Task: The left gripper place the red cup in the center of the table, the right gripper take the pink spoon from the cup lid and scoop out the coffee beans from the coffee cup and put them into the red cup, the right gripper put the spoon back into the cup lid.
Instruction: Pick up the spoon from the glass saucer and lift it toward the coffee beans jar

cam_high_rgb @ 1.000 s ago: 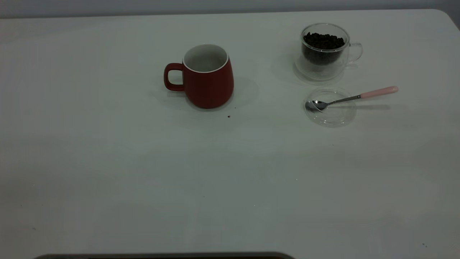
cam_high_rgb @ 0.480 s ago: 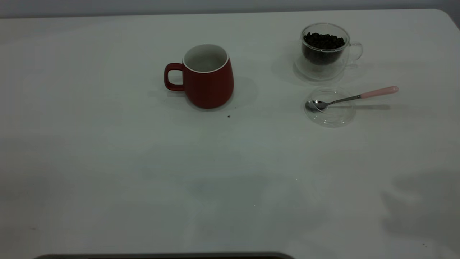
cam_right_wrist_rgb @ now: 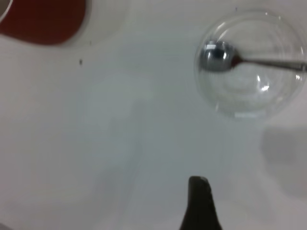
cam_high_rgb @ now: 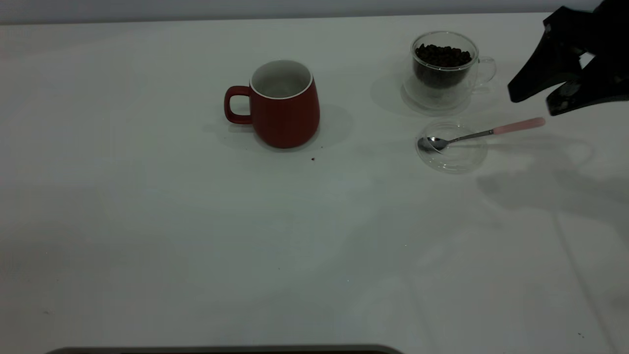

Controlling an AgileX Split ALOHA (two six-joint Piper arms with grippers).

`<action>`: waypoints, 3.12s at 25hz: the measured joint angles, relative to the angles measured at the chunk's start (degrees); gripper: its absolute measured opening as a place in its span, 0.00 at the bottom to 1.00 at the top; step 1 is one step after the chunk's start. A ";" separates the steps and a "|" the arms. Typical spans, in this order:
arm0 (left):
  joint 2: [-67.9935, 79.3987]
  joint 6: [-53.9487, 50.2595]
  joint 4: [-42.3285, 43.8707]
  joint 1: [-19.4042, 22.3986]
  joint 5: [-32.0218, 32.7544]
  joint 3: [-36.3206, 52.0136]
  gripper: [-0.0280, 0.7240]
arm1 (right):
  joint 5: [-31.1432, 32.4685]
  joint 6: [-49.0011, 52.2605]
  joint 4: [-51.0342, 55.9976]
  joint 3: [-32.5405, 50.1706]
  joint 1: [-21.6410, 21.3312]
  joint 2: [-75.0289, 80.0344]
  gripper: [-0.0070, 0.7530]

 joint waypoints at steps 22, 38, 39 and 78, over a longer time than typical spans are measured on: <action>0.00 0.18 0.00 0.00 0.00 0.00 0.70 | 21.02 -8.11 6.72 -22.08 -17.45 26.25 0.79; 0.00 0.18 0.00 0.04 0.00 0.00 0.70 | 23.03 -13.89 14.19 -22.26 -13.73 32.58 0.79; 0.00 0.18 0.00 0.04 0.00 0.00 0.70 | 23.03 -14.18 14.26 -22.26 -13.49 32.94 0.79; 0.00 0.06 0.00 0.04 0.00 0.00 0.70 | 26.50 -12.30 6.41 -22.51 -14.72 24.06 0.14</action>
